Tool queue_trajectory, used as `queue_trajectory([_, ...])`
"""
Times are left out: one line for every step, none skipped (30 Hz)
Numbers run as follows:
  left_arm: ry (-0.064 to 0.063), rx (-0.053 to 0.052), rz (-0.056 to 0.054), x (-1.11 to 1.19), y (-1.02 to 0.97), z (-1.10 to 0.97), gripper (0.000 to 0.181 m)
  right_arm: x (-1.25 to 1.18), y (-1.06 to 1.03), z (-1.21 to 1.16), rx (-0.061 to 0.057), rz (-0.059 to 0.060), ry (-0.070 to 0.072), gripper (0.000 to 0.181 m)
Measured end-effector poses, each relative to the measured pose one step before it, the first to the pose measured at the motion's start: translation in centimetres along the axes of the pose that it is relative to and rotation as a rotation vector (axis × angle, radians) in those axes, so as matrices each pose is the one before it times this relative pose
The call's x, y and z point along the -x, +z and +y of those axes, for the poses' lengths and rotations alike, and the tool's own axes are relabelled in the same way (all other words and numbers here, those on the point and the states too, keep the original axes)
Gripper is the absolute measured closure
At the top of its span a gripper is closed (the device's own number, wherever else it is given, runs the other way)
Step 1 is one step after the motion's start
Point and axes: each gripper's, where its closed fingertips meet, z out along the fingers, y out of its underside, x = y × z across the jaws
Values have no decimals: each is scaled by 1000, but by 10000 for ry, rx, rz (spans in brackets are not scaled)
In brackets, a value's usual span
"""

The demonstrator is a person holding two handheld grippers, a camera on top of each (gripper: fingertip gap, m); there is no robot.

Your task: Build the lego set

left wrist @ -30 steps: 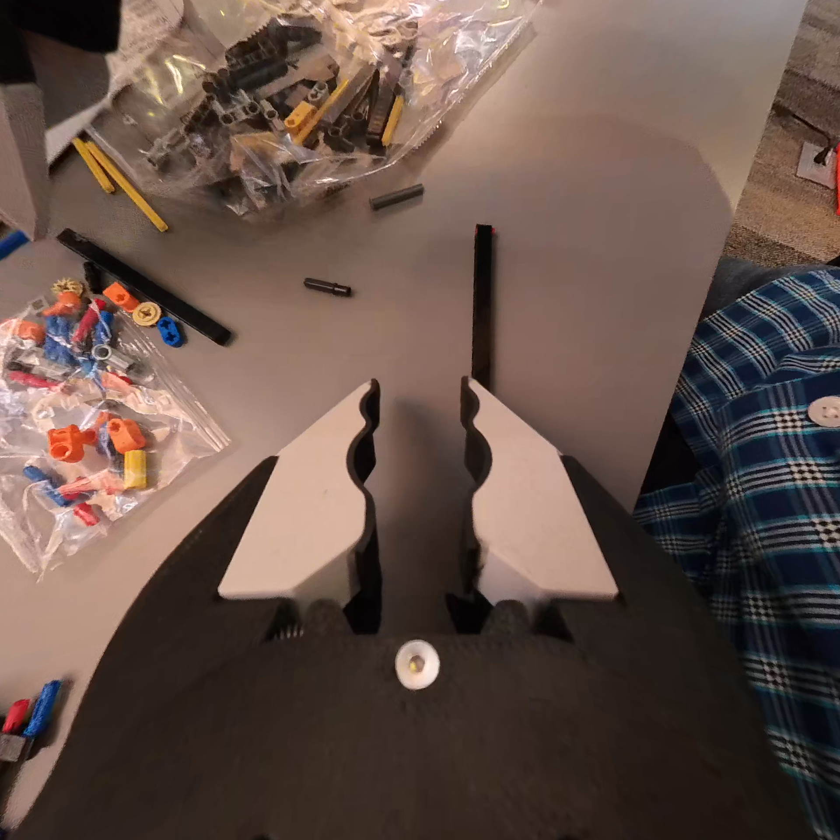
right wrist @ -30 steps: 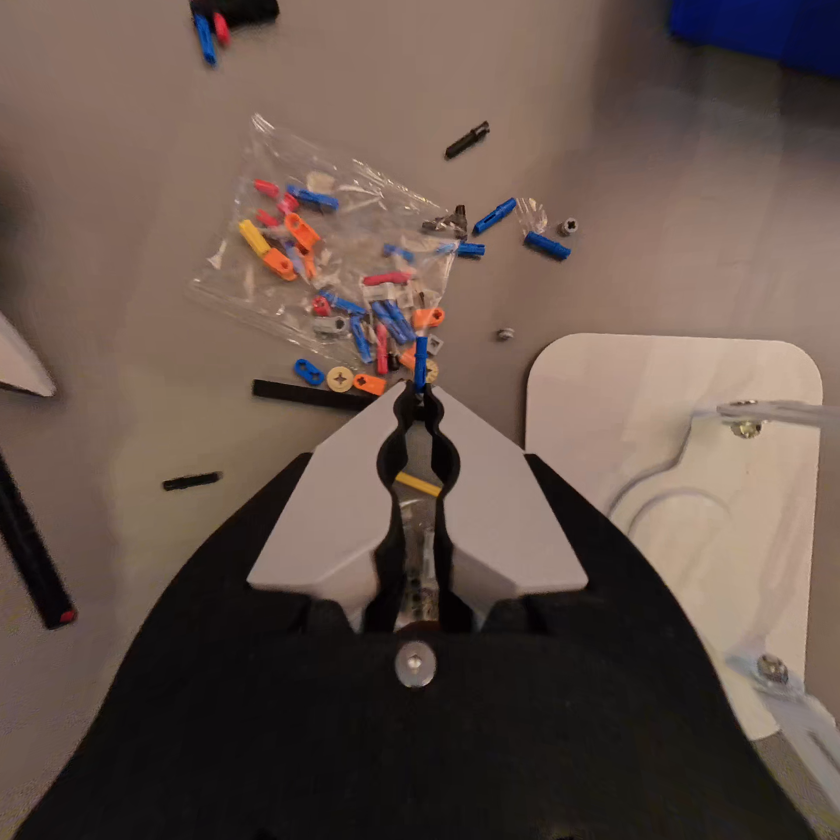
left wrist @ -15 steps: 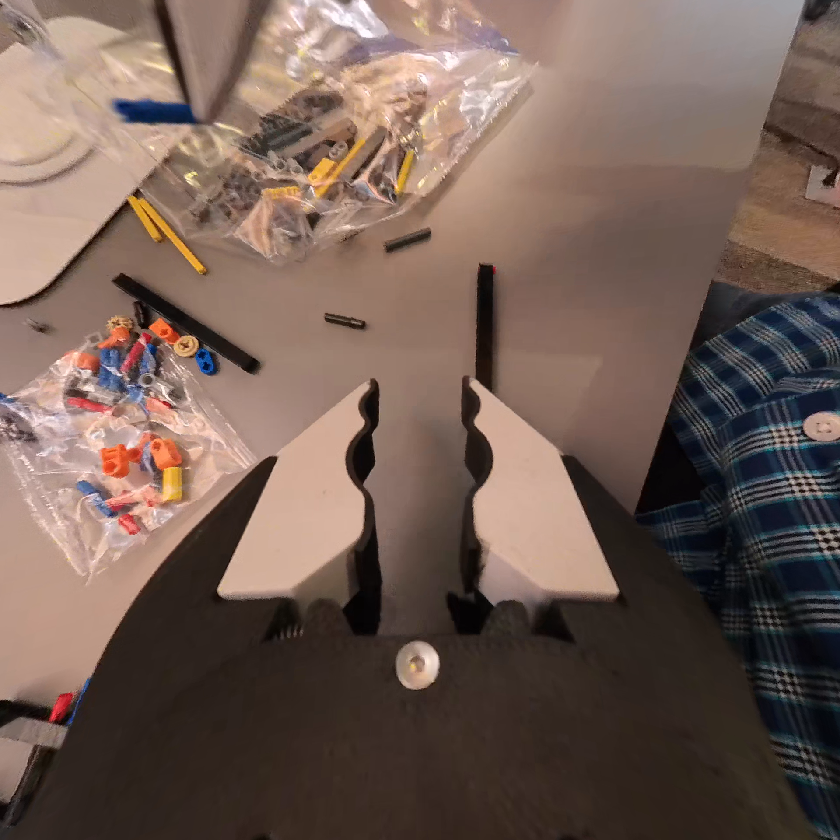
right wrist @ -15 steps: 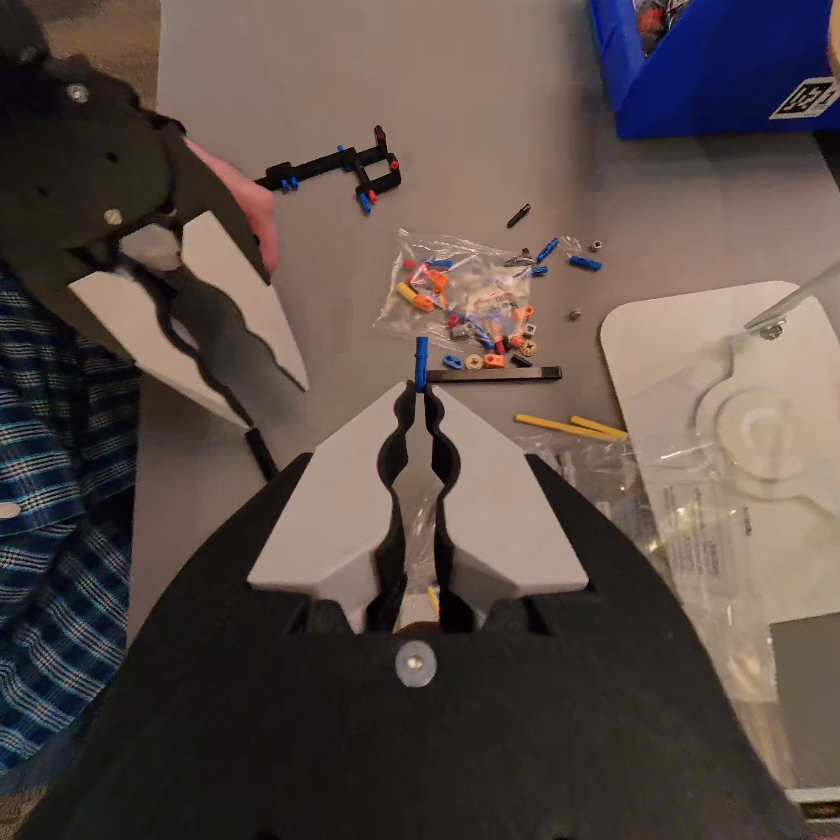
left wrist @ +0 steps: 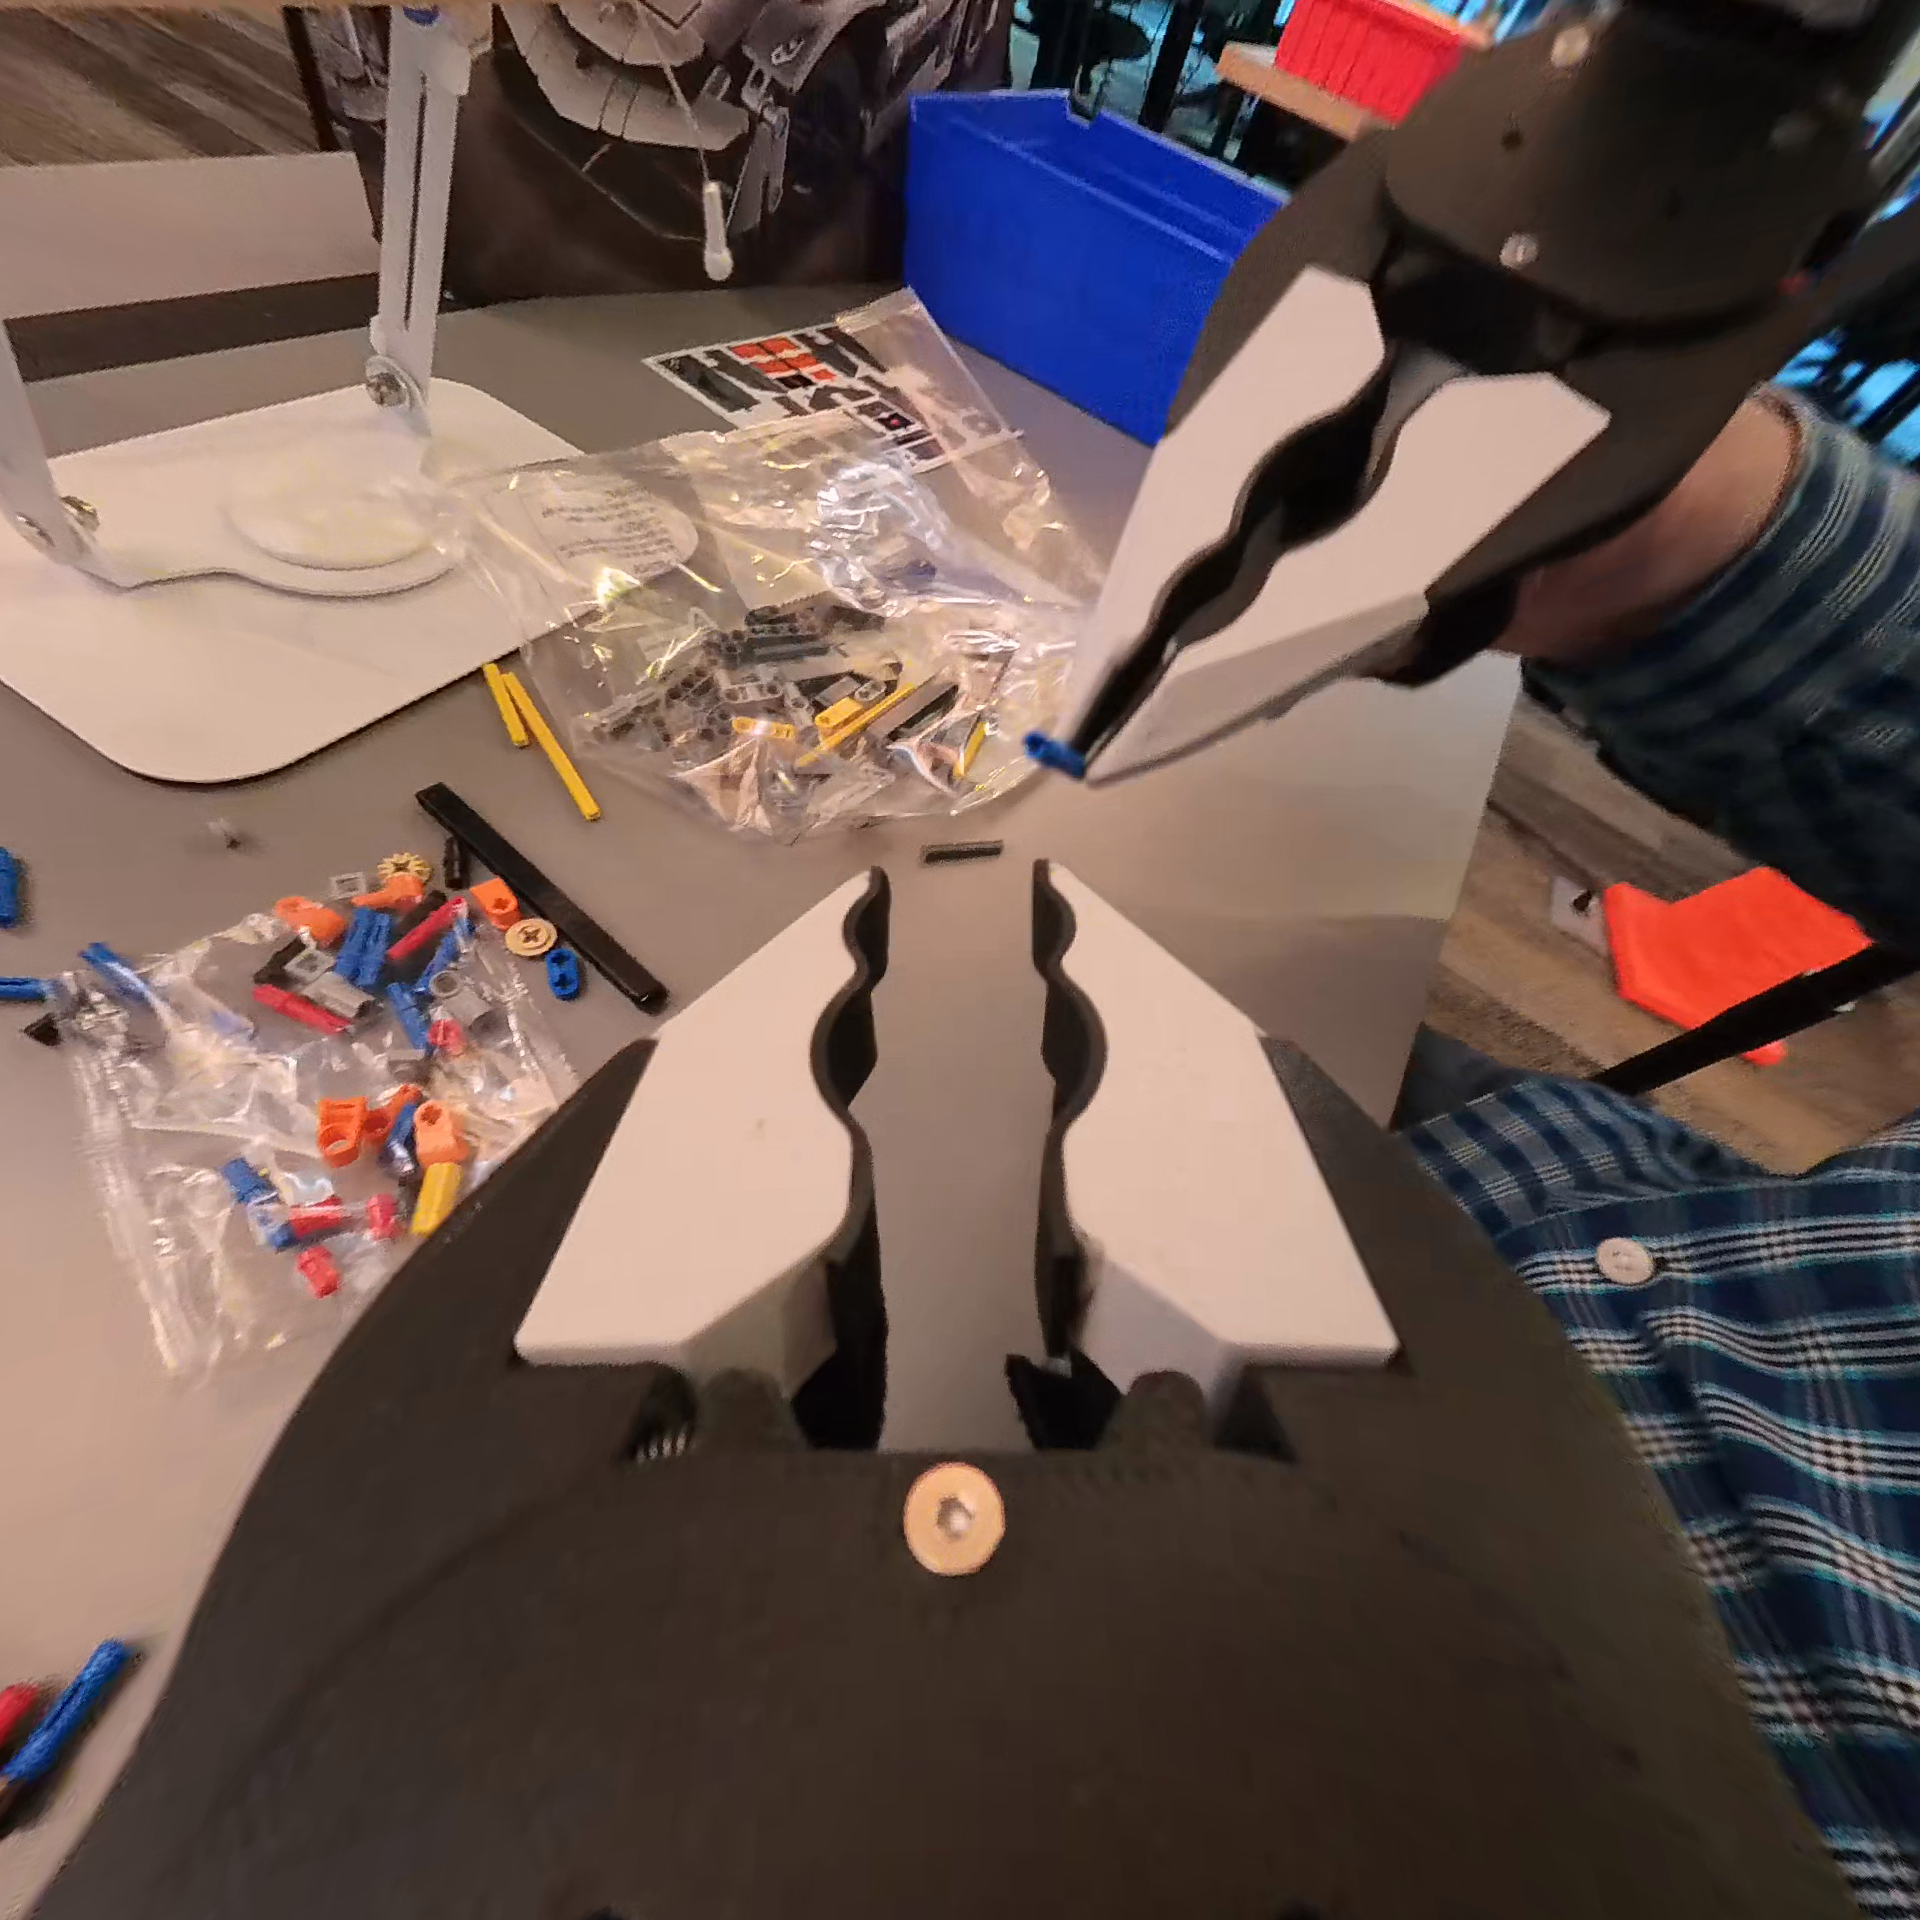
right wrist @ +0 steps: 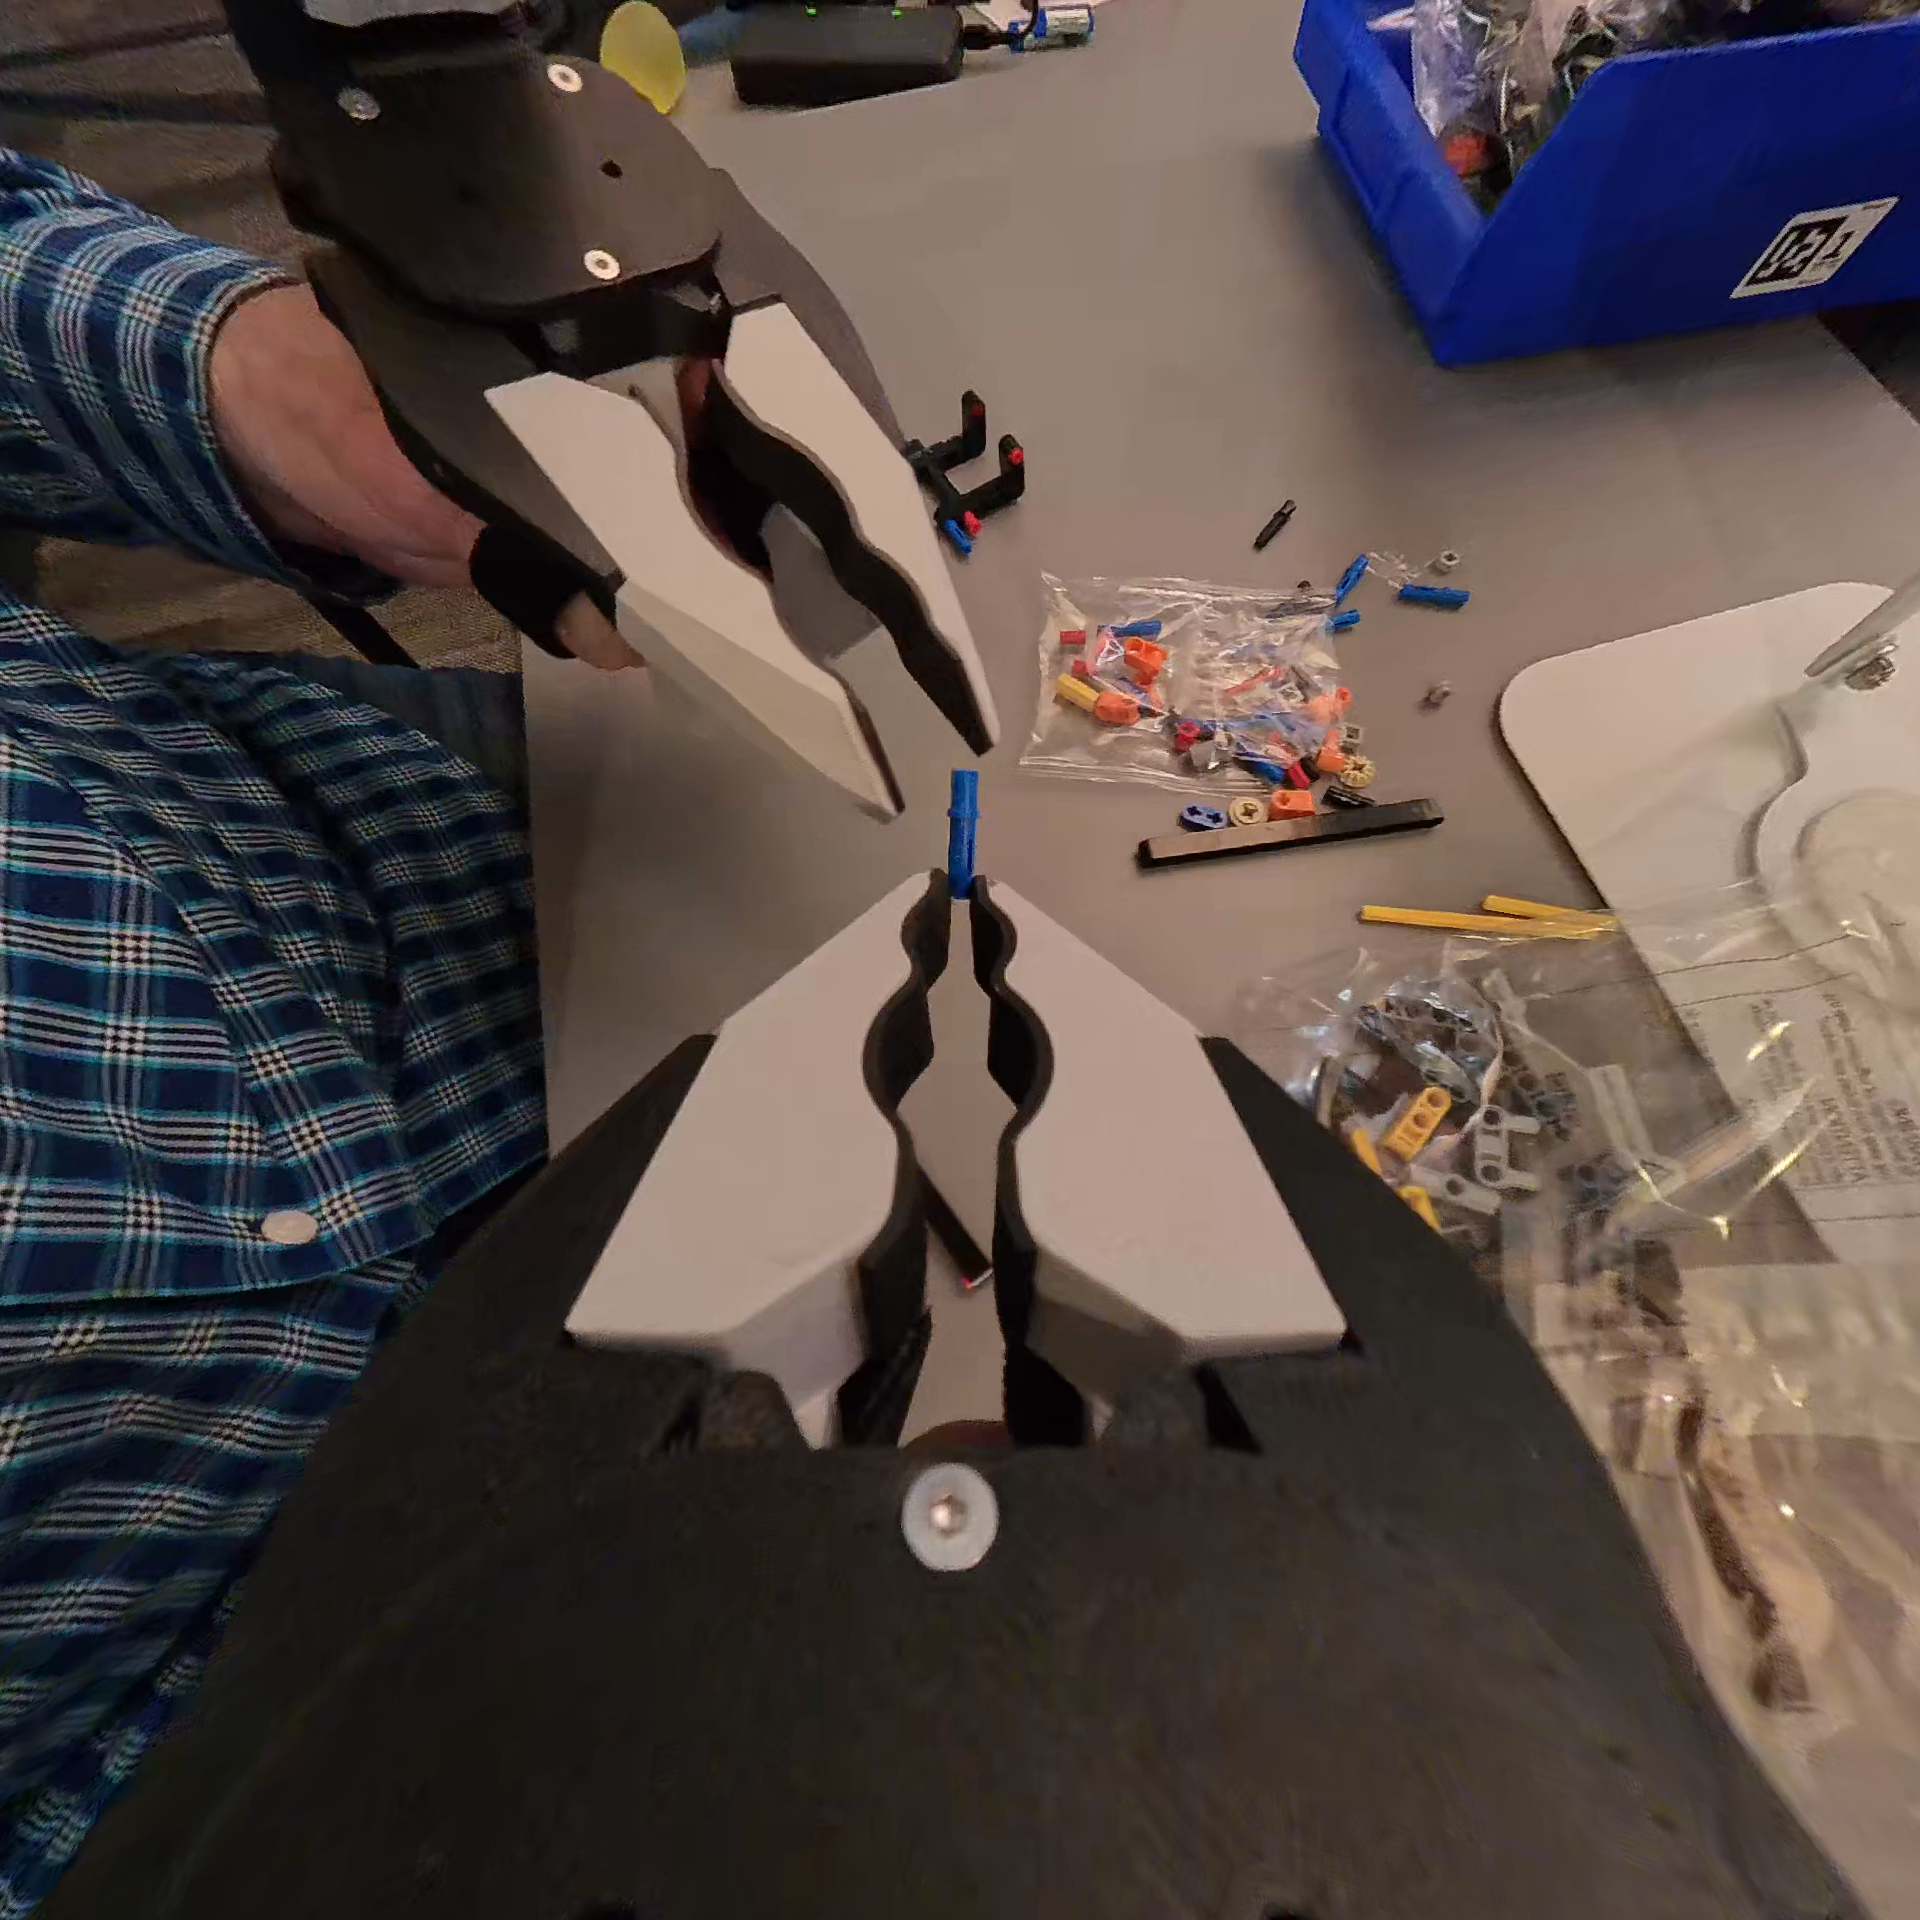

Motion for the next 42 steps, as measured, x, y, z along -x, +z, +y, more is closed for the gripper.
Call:
queue_trajectory([-142,-102,126,-127,27,-203,157,316,123,105,30,8,33,180])
queue_trajectory([-84,-79,117,-153,16,-151,158,249,124,148,52,41,23,180])
queue_trajectory([-23,-50,95,-134,4,-86,159,227,119,95,7,37,57,180])
queue_trajectory([34,8,11,-59,0,19,160,224,72,89,-4,0,120,180])
queue_trajectory([65,29,14,-67,-3,85,161,167,64,123,0,12,119,180])
queue_trajectory([31,26,54,-114,-6,83,162,105,28,89,-24,29,122,180])
queue_trajectory([-24,25,53,-85,25,94,162,99,17,31,-70,-5,210,180])
queue_trajectory([-67,-6,42,-33,19,52,163,215,-3,-28,-103,-94,234,180])
queue_trajectory([-65,-16,50,-17,25,41,163,181,-4,3,-91,-82,227,180])
queue_trajectory([-60,-6,82,-64,27,42,163,70,-13,-23,-107,-18,222,181])
queue_trajectory([-78,-11,129,-149,39,21,163,70,-20,3,-101,-45,277,180])
queue_trajectory([-115,-25,172,-210,45,3,163,86,-7,50,-86,-58,277,180])
queue_trajectory([-116,-15,186,-242,51,26,163,-111,-9,59,-75,78,202,181])
queue_trajectory([-89,-9,121,-155,48,32,163,-201,-17,82,-49,136,150,180])
queue_trajectory([-63,-6,70,-82,42,32,163,-98,-32,62,-48,51,152,180])
queue_trajectory([-45,19,54,-59,40,57,163,-38,-74,-72,-121,11,125,181])
queue_trajectory([-14,-5,15,-4,4,4,163,-89,-109,-62,-94,48,116,180])
queue_trajectory([-1,-8,9,19,-37,1,163,-93,-101,-38,-57,53,83,181])
queue_trajectory([-13,-2,12,53,-45,-9,164,-38,-96,-68,-69,28,66,180])
queue_trajectory([-26,-33,6,68,-54,-36,164,31,-74,-54,-59,-6,62,180])
queue_trajectory([-66,-34,12,73,-52,-34,164,35,-20,34,-12,-1,67,180])
queue_trajectory([-88,-15,33,44,-15,1,164,47,17,74,6,-1,46,180])
queue_trajectory([-64,-10,33,15,19,14,163,109,23,69,-6,-35,25,181])
queue_trajectory([-26,10,18,-3,36,39,163,136,38,55,-5,-41,23,180])
queue_trajectory([15,26,19,-57,57,42,163,73,29,49,7,4,16,180])
queue_trajectory([33,22,27,-112,72,34,163,78,40,69,16,8,10,181])
queue_trajectory([18,13,17,-85,63,4,163,127,44,58,3,-25,-3,181])
queue_trajectory([-5,7,22,-67,64,13,163,79,53,49,7,1,11,180])
queue_trajectory([-44,-6,24,-20,38,6,163,17,59,71,9,22,18,181])
queue_trajectory([-62,-15,21,8,7,1,163,41,57,72,16,-22,39,181])
queue_trajectory([-65,-17,20,21,-8,8,162,29,42,15,-17,-45,64,181])
queue_trajectory([-61,-30,18,45,-26,-10,162,7,9,-41,-55,-67,134,181])
queue_trajectory([-73,-35,11,63,-31,-36,162,74,-7,-70,-95,-160,239,181])
queue_trajectory([-62,-24,3,73,-45,-38,162,104,-9,-92,-140,-233,301,181])
queue_trajectory([-57,-45,17,41,-59,-86,163,99,-22,-122,-185,-245,328,181])
queue_trajectory([-59,-50,23,-3,-70,-131,163,112,-38,-143,-208,-295,417,181])
queue_trajectory([-45,-50,25,-29,-56,-143,163,114,-62,-174,-240,-314,431,181])
queue_trajectory([-12,-45,19,-46,-53,-137,164,22,-69,-169,-234,-251,382,181])
queue_trajectory([-10,-22,12,-51,-30,-85,164,-59,-81,-115,-182,-202,341,181])
queue_trajectory([4,0,-11,-9,-15,-52,164,-69,-77,-61,-137,-176,273,181])
queue_trajectory([22,7,-18,-2,-12,-25,164,-50,-88,-82,-129,-146,201,181])
queue_trajectory([10,12,-6,-9,0,3,164,-116,-80,-53,-89,-83,165,181])
